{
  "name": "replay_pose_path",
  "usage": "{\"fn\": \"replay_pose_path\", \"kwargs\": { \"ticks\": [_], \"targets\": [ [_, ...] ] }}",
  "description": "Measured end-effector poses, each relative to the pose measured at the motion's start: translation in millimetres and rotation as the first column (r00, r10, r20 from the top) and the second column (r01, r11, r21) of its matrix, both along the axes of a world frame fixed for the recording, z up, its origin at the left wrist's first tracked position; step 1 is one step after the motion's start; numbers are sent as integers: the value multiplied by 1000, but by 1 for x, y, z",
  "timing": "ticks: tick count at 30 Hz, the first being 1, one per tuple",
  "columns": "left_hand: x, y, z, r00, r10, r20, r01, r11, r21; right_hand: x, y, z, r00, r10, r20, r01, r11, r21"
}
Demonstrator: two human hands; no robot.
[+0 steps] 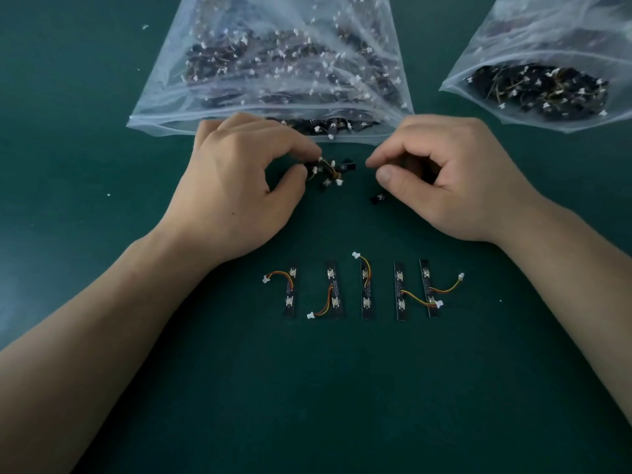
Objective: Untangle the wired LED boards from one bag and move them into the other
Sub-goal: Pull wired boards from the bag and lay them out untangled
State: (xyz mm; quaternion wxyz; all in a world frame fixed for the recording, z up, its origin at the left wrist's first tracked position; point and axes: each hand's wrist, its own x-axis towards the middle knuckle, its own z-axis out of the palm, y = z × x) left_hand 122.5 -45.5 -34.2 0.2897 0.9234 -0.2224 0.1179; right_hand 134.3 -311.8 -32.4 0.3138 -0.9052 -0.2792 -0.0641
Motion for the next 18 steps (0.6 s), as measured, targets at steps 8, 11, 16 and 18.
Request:
{"fn": "replay_pose_path", "kwargs": {
  "ticks": [8, 11, 16, 18],
  "targets": [
    [2, 1, -3, 990, -137, -13, 137, 990, -13, 0, 3, -1, 1000, 13, -22, -15, 990, -137],
    [0, 3, -5, 995, -102, -17, 102, 994, -26, 0, 5, 0, 999, 38, -29, -41, 990, -133],
    [-1, 4, -5, 997, -39, -71, 34, 997, -72, 1, 6, -3, 999, -41, 9, 41, 997, -62],
    [-1, 3, -5, 997, -29, -66, 24, 997, -70, 2, 5, -3, 996, -82, 42, 82, 996, -18]
  ]
}}
